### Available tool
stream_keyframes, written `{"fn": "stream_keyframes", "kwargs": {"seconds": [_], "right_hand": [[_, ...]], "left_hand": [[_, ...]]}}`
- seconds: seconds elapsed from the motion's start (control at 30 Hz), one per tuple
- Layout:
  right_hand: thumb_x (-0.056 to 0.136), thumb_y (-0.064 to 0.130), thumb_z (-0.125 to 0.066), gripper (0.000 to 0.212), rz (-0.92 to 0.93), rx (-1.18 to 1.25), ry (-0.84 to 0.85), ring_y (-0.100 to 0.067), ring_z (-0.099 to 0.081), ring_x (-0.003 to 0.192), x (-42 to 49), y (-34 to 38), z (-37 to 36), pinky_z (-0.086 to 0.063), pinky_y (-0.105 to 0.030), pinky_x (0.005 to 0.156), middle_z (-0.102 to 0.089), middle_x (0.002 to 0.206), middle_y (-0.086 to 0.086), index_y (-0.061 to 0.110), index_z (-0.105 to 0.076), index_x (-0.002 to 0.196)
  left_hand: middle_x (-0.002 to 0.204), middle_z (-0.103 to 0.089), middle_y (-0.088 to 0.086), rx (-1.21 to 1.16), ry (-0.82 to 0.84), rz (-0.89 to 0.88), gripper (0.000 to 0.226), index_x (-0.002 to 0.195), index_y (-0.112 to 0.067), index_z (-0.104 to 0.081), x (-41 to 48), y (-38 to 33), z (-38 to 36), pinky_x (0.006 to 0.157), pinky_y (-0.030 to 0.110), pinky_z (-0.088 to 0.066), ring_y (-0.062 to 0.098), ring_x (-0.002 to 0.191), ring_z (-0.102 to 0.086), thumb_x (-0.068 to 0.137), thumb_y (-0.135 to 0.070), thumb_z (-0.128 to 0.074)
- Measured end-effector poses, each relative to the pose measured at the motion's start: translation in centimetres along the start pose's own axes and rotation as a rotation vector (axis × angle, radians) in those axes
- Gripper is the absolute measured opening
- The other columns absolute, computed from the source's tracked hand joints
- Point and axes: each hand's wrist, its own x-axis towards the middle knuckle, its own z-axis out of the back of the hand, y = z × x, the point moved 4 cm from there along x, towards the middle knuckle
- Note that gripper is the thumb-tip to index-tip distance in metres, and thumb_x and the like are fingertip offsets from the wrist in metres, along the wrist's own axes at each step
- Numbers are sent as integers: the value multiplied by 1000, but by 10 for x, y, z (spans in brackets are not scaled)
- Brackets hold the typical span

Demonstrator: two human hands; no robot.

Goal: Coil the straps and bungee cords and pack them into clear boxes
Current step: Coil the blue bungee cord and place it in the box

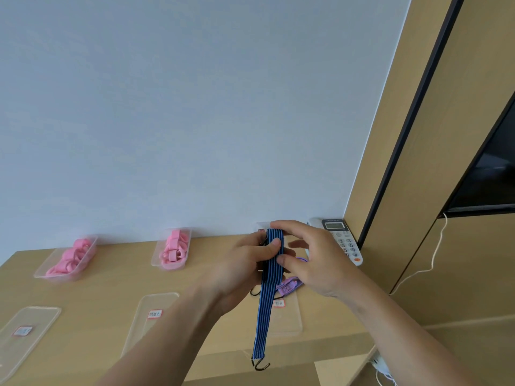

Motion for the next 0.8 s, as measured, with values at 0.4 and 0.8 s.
{"fn": "stream_keyframes", "kwargs": {"seconds": [0.4, 0.8], "right_hand": [[80, -6, -73, 60, 71, 120, -231, -3, -67, 104, 0, 8, 15, -56, -29, 93, -70, 114, 13, 31, -63, 126], [71, -11, -80, 51, 394, -150, -558, -12, -66, 110, -12, 8, 18, -56, -36, 94, -70, 118, 0, 6, -70, 117]], "left_hand": [[100, -67, 16, -120, 12, 78, 49, 112, -13, -75, 3, 2, -5, 84, 43, -54, 31, 91, -67, 101, -54, -50], [95, -76, 11, -71, 2, 175, 68, 123, -4, -67, 0, 9, -21, 92, 51, -57, 33, 88, -72, 100, -64, -43]]}}
